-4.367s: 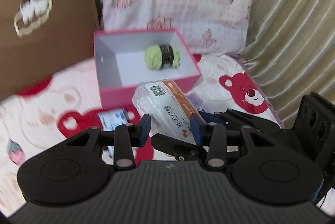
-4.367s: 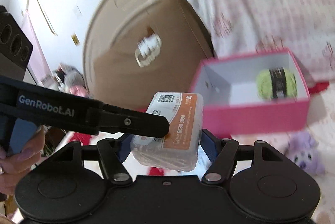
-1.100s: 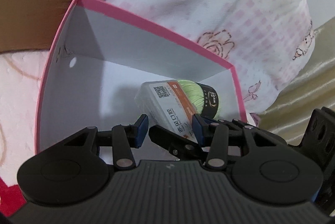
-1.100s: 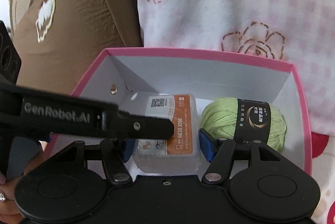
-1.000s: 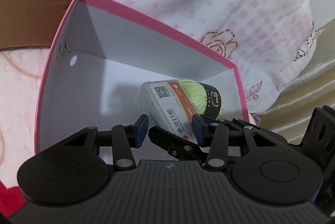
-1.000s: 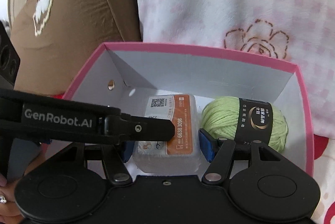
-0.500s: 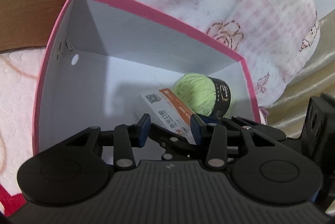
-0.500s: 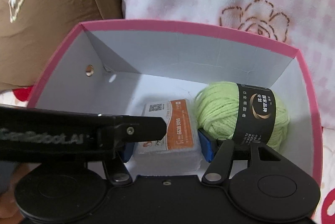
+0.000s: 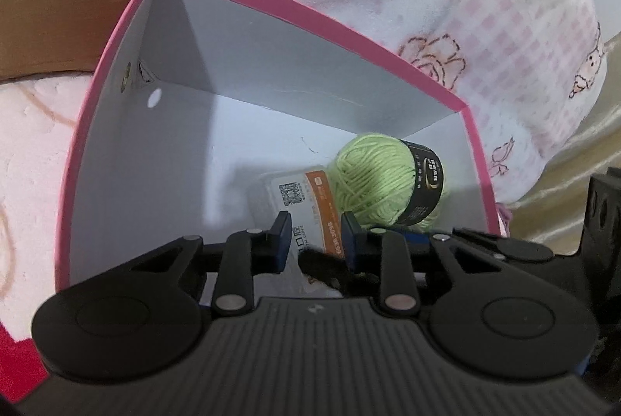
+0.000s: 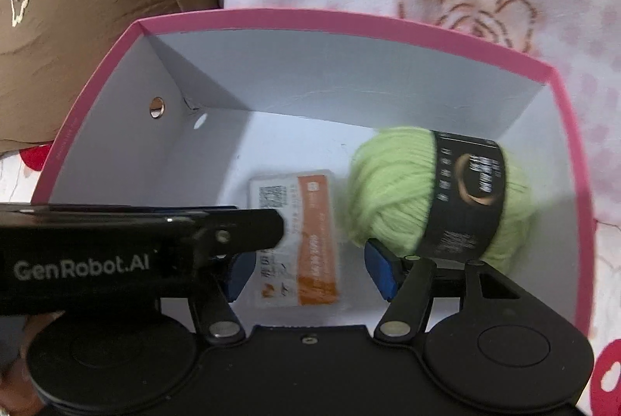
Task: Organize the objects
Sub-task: 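Lower the case into the box beside the yarn and open the right gripper, then withdraw the right tool from the box toward the white wipes pack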
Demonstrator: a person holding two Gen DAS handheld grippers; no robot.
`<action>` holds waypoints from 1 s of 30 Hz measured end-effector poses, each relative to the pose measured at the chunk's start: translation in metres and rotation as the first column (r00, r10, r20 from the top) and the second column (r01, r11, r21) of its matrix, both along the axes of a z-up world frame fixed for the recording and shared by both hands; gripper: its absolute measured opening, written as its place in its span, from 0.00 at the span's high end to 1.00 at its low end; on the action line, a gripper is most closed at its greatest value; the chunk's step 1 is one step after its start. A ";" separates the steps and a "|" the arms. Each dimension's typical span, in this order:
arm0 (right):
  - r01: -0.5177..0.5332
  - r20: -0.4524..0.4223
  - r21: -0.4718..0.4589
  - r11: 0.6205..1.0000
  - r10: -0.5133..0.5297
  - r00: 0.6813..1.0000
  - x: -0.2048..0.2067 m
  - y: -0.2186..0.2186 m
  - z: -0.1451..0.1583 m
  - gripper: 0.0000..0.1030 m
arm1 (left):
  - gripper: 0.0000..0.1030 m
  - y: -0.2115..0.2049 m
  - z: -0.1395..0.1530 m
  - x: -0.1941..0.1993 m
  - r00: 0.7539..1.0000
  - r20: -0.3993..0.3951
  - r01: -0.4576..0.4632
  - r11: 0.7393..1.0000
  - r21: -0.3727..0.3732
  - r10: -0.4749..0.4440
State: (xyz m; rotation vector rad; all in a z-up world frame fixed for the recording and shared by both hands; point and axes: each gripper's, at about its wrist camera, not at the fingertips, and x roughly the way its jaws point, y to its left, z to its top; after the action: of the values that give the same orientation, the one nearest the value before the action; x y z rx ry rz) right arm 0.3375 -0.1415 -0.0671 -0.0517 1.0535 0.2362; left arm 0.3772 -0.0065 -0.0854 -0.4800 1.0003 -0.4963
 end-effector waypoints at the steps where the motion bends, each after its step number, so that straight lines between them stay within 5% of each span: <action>1: -0.003 -0.016 0.022 1.000 0.004 1.000 -0.003 -0.005 0.002 0.33 | 0.75 0.000 0.000 0.000 1.000 -0.003 0.000 1.000 -0.001 0.000; 8: -0.085 -0.109 0.041 0.996 0.089 0.990 -0.020 -0.009 -0.004 0.41 | 0.75 0.000 0.006 0.000 1.000 0.028 -0.003 0.997 0.073 0.001; 13: -0.035 -0.151 0.038 0.999 0.040 0.988 -0.009 -0.006 -0.019 0.70 | 0.75 -0.002 0.007 -0.003 0.999 0.042 -0.014 0.996 0.093 0.010; 16: 0.035 -0.172 0.047 0.998 -0.026 0.985 -0.006 -0.006 -0.023 0.75 | 0.74 -0.001 0.010 -0.005 0.997 0.069 -0.035 0.993 0.114 0.027; 23: 0.171 -0.101 0.071 0.983 -0.164 0.981 -0.004 -0.012 -0.018 0.74 | 0.74 0.004 0.016 -0.009 0.995 0.093 -0.059 0.991 0.120 0.048; 30: 0.145 0.000 0.087 0.986 -0.145 0.989 -0.030 -0.019 0.003 0.72 | 0.71 0.006 0.025 -0.025 0.995 0.093 -0.057 0.986 0.156 0.043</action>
State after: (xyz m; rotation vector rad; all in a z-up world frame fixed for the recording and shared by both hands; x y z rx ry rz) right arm 0.3071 -0.1601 -0.0644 0.1022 1.0345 0.1494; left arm 0.3522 -0.0010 -0.0607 -0.3367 0.9308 -0.3867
